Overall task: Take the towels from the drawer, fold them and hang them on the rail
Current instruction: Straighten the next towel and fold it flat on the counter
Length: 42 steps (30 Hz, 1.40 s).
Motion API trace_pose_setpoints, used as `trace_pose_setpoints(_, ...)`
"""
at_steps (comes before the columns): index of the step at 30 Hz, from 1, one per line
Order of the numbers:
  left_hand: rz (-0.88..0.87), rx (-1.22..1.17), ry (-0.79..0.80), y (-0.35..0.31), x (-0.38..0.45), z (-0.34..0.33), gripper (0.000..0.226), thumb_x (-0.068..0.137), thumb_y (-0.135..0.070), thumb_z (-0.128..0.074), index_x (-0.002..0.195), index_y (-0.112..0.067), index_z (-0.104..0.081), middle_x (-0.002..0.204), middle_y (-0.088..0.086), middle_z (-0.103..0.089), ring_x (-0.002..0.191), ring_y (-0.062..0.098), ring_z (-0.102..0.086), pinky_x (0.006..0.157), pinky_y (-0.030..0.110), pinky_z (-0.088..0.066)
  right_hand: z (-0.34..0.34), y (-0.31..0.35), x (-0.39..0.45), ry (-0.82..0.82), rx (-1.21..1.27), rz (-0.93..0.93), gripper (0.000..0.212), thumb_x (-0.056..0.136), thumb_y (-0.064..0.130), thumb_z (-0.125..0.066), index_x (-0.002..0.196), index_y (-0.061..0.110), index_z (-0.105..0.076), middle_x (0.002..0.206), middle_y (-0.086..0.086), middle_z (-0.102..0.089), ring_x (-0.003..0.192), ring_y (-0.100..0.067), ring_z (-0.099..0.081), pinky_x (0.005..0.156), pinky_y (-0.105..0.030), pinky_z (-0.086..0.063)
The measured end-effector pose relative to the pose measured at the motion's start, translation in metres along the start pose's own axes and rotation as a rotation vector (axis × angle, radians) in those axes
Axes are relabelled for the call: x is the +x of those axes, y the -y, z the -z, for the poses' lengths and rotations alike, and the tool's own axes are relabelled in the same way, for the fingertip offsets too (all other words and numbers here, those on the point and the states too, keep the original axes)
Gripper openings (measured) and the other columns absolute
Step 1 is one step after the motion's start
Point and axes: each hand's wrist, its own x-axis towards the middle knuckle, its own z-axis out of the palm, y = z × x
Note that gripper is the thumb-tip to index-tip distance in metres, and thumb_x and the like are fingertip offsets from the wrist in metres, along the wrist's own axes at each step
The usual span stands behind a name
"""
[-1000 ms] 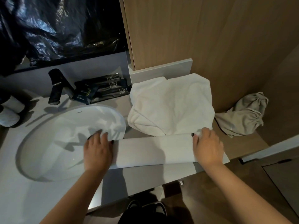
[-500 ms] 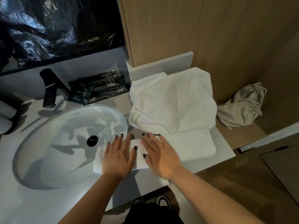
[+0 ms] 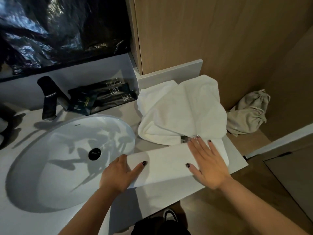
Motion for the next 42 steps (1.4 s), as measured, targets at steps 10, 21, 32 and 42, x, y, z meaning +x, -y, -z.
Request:
trace_pose_setpoints(10,0.006,-0.230,0.169,0.014,0.018,0.010,0.088,0.053,-0.100,-0.042,0.107,-0.031,-0.053,0.105,-0.009,-0.062,0.093,0.013,-0.062,0.086,0.039,-0.053,-0.007,0.020,-0.002,-0.424,0.569,-0.261,0.044,0.106,0.022,-0.037,0.149,0.016,-0.038,0.154,0.004,-0.035,0.148,-0.012,-0.023,0.123,-0.033,-0.010)
trace_pose_setpoints(21,0.074,-0.472,0.226,0.024,0.029,0.008,0.077,0.052,-0.093,-0.048,0.095,-0.029,-0.057,0.095,-0.012,-0.065,0.085,0.009,-0.062,0.065,0.023,-0.043,0.002,0.028,0.021,-0.048,0.268,-0.537,0.070,0.101,0.053,-0.019,0.155,0.023,0.015,0.161,0.005,0.026,0.140,-0.013,0.039,0.113,-0.038,0.027)
trace_pose_setpoints(32,-0.207,-0.173,-0.163,0.025,0.021,-0.001,0.057,0.092,-0.055,-0.052,0.134,-0.016,-0.054,0.134,0.004,-0.056,0.127,0.025,-0.049,0.110,0.042,-0.036,0.031,0.017,0.013,-0.228,0.737,-1.152,0.087,0.071,0.054,-0.081,0.137,0.009,-0.046,0.129,-0.015,-0.056,0.121,-0.035,-0.048,0.102,-0.048,-0.043)
trace_pose_setpoints(42,-0.536,0.116,-0.132,0.009,0.005,0.024,0.054,0.103,-0.039,-0.039,0.152,-0.018,-0.030,0.161,0.001,-0.024,0.148,0.016,-0.021,0.121,0.039,-0.012,0.122,0.013,-0.024,0.008,1.159,-1.092,0.054,0.064,0.019,-0.091,0.112,0.012,-0.066,0.116,-0.006,-0.064,0.103,-0.026,-0.063,0.084,-0.040,-0.057)
